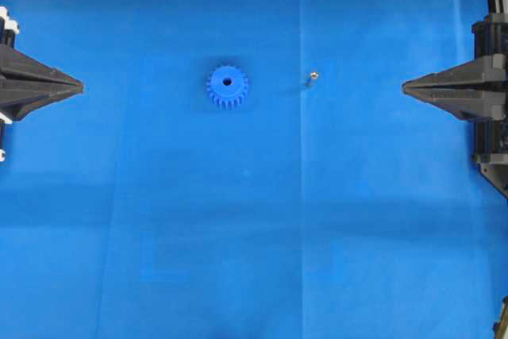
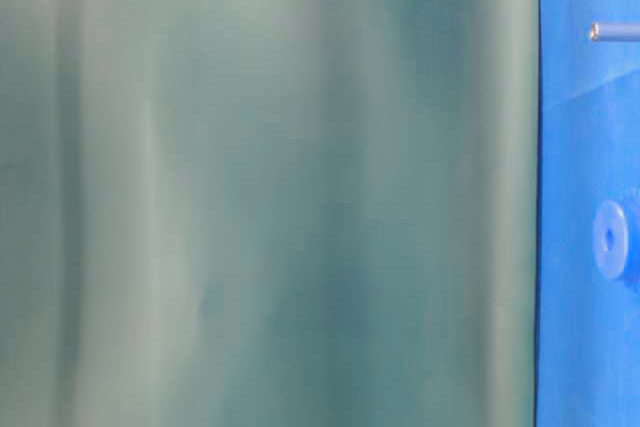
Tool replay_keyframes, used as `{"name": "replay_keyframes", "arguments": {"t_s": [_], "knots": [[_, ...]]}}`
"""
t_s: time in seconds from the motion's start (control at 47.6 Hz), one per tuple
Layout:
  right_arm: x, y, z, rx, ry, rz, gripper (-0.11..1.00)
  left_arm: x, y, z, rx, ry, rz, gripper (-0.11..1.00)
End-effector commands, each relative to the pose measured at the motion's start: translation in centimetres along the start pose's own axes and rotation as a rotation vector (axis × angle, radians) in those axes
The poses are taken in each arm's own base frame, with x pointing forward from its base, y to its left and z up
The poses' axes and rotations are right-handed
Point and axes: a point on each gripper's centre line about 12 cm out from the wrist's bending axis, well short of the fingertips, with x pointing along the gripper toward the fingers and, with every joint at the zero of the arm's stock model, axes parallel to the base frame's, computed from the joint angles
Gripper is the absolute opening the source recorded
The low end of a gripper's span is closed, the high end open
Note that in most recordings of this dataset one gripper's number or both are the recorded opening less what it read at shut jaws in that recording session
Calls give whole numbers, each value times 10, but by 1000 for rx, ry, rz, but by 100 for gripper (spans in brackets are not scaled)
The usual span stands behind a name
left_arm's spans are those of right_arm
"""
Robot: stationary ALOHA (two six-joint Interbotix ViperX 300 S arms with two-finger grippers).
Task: Insert the shaft placed at a random location into the center hole of the small gear at another random location.
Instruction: 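Move the right gripper left toward the upright silver shaft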
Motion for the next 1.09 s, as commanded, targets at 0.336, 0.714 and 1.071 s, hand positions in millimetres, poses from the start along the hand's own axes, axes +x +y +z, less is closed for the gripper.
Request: {"name": "replay_keyframes", "arguments": {"t_s": [0.336,0.714,1.071], "knots": [[17,-12,-13,-6,69,-54,-6,0,-2,5,-21,2,-11,0],[47,-42,-73,50,254,-183,38,-1,-2,4,-21,3,-11,0],[71,-68,-147,101,384,-296,76,-1,-2,2,-21,9,-9,0]]}}
